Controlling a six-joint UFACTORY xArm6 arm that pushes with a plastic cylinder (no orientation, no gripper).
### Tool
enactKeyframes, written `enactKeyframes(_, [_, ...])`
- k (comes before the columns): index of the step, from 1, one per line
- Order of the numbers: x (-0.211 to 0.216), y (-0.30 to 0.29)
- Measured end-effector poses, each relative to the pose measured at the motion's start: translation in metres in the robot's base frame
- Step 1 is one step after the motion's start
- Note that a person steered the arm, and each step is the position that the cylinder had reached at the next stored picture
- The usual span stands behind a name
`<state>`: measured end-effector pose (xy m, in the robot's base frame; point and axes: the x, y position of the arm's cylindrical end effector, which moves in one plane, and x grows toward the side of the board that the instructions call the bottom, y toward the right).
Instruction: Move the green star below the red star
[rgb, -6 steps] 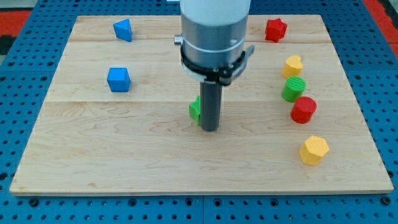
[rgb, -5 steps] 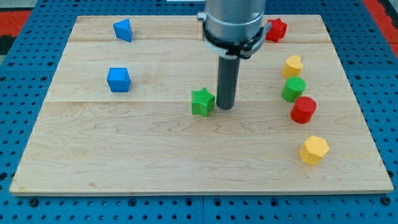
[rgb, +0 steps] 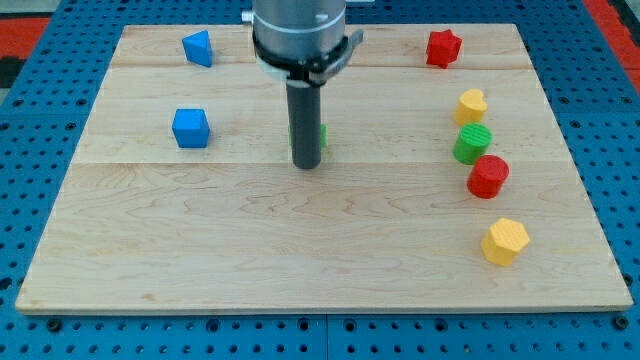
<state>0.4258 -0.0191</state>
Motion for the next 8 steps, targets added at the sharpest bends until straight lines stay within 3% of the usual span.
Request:
enactKeyframes(4, [-0.114,-0.026])
enactKeyframes(7, [-0.171,0.001])
enactKeyframes(8, [-0.178,0.041])
